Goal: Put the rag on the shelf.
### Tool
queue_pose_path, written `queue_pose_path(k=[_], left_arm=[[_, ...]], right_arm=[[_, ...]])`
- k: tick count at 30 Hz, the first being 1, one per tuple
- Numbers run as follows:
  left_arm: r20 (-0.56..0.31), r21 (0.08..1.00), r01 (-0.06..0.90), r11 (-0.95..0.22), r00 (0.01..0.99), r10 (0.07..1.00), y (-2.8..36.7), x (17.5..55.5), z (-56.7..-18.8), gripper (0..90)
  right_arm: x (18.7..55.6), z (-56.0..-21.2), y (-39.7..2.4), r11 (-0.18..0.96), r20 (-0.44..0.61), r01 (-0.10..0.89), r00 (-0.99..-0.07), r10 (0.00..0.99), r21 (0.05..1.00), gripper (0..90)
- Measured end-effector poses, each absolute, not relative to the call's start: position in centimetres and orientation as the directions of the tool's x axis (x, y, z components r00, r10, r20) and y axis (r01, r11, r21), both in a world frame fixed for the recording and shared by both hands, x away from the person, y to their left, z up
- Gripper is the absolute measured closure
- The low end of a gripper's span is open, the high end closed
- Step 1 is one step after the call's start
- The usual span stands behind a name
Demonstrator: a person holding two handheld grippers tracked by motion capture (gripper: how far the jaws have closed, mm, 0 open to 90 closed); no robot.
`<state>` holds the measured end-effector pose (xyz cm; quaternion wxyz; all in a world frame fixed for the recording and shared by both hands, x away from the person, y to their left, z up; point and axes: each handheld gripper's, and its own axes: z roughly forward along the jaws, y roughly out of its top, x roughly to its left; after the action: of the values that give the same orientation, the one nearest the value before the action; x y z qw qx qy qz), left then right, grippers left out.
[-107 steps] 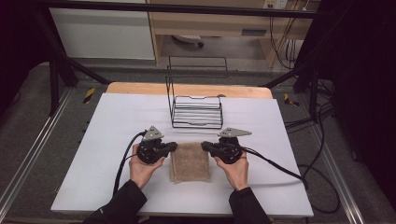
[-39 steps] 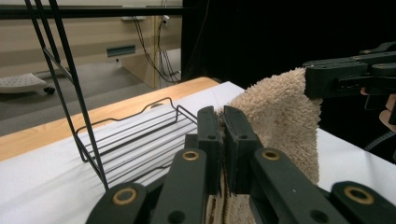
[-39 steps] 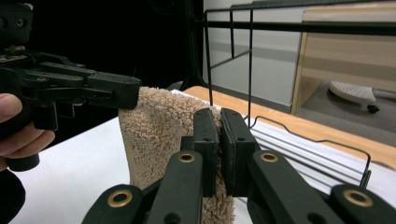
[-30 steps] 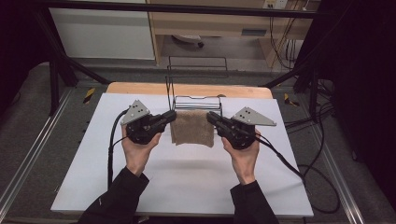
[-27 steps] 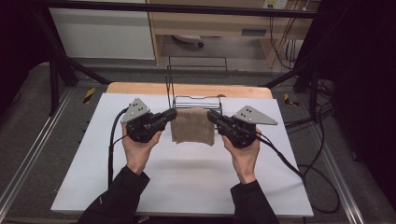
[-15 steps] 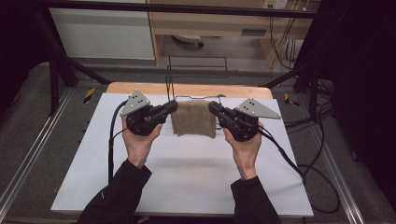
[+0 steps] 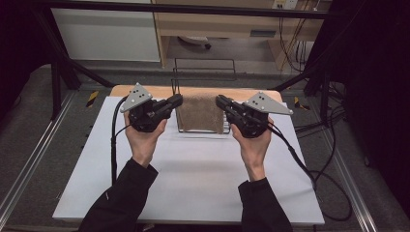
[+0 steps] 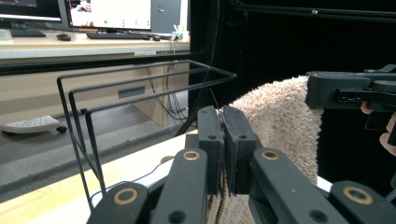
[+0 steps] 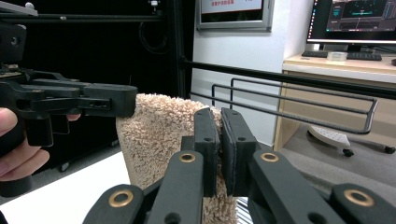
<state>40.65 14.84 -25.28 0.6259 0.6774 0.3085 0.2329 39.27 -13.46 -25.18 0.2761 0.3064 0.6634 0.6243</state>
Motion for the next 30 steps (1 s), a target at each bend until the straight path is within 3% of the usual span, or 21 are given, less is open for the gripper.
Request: queue_pose_path(k=[30], left_arm=[[-0.035, 0.998, 0.067, -0.016, 0.683, 0.729, 14.0, 43.8, -19.1, 86.3]], right_arm=[[42.0, -19.6, -13.4, 0.011, -0.018, -0.014, -0.615, 0.788, 1.0, 85.8]])
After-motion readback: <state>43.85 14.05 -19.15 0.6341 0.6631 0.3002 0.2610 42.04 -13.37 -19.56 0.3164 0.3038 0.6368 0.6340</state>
